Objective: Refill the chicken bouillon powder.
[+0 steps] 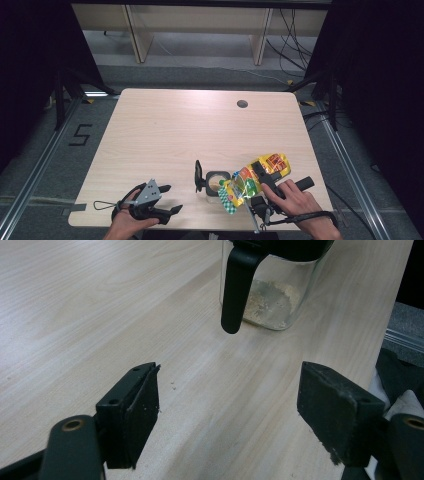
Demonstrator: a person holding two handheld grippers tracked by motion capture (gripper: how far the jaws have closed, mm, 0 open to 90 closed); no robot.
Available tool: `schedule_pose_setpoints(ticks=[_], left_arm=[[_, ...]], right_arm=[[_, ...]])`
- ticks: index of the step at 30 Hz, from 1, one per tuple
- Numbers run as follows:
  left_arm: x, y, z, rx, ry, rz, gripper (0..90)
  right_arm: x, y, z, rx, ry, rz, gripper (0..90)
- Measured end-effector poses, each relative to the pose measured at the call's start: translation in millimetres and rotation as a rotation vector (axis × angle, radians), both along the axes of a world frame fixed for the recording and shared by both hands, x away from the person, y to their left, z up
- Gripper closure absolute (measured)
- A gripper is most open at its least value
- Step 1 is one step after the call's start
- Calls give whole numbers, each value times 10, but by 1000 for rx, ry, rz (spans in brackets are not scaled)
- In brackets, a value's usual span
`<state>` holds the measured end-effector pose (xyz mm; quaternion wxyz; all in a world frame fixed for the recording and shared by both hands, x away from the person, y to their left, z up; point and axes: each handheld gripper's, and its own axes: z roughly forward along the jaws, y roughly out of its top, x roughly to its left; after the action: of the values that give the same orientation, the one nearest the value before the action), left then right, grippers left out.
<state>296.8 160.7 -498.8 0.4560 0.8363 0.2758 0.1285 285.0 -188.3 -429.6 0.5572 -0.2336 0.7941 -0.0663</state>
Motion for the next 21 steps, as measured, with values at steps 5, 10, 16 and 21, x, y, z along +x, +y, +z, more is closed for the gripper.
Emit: schedule_pose_setpoints(ticks=[5, 10, 16, 21], left_arm=[[6, -1, 0, -10, -10, -11, 244], [17, -8, -4, -19, -16, -17, 244], [8, -8, 2, -16, -3, -5, 246], [13, -14, 0, -22, -6, -12, 246]], right_arm=[[23, 21, 10, -32, -10, 39, 375], [33, 13, -16, -1, -2, 39, 382], [29, -12, 2, -12, -23, 33, 385], [28, -9, 17, -17, -6, 31, 385]])
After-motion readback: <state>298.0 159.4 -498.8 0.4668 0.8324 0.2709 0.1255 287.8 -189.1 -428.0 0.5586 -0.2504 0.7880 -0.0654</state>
